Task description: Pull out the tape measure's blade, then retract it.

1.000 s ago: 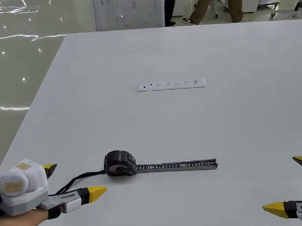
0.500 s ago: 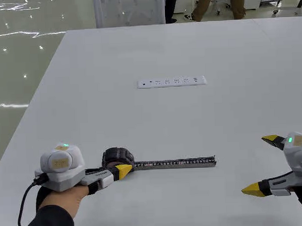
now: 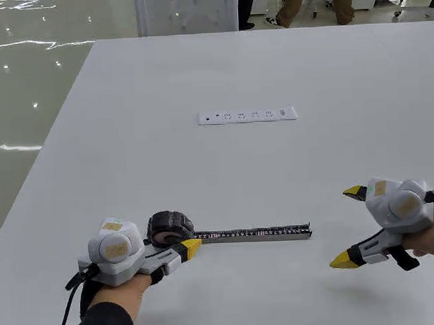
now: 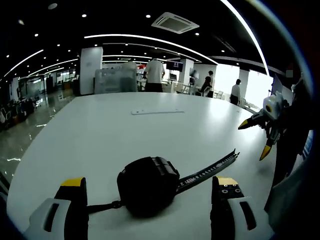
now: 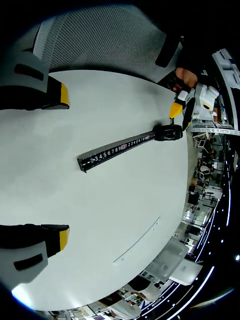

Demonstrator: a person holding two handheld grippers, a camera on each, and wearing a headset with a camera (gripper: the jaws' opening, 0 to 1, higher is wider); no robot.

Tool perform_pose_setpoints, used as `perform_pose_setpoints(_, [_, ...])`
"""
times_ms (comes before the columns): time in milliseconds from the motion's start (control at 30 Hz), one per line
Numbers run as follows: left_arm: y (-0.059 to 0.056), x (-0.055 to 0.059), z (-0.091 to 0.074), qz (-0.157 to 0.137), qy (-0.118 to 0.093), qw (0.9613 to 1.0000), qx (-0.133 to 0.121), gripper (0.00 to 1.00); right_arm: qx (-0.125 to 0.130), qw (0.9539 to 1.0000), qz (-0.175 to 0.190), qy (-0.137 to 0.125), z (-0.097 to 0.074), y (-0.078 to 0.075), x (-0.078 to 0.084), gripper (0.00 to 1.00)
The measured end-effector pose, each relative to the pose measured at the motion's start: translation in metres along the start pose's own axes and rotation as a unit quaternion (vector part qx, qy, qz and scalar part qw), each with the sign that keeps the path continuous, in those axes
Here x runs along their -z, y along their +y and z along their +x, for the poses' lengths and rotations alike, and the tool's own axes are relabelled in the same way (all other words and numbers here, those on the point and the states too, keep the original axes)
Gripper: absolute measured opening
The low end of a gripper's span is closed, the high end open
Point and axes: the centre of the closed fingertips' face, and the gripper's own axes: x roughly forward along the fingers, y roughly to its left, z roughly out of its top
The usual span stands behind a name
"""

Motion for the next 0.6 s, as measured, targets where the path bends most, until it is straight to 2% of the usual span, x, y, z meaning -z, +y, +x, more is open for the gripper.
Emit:
perform_pose_setpoints(133, [-0.001,0.001,0.006,0.003,-0.012,0.9999,-0.005,1.00,-0.017,0.9996,-0.018,0.014,0.015,-0.008,-0.001,0.84])
perform_pose_setpoints(200, [-0.002,0.006,0.009,-0.008,-0.008,0.9999,-0.004,1.00,-0.028,0.9988,-0.033,0.021,0.020,-0.009,-0.004,0.81])
perform_pose_setpoints(267, [-0.003,0.006,0.010,-0.013,-0.009,0.9999,-0.001,1.00,-0.038,0.9974,-0.053,0.029,0.025,-0.009,-0.008,0.78])
perform_pose_setpoints(367, [0.001,0.004,0.011,-0.022,-0.013,0.9996,-0.010,1.00,-0.054,0.9960,-0.064,0.033,0.032,-0.011,-0.013,0.75])
perform_pose_setpoints(500, [-0.001,0.004,0.011,-0.015,-0.017,0.9997,-0.009,1.00,-0.078,0.9925,-0.081,0.049,0.040,-0.009,-0.013,0.65])
perform_pose_setpoints(600, [-0.008,0.003,0.011,-0.002,-0.023,0.9997,0.001,1.00,-0.095,0.9895,-0.088,0.065,0.045,-0.007,-0.009,0.58])
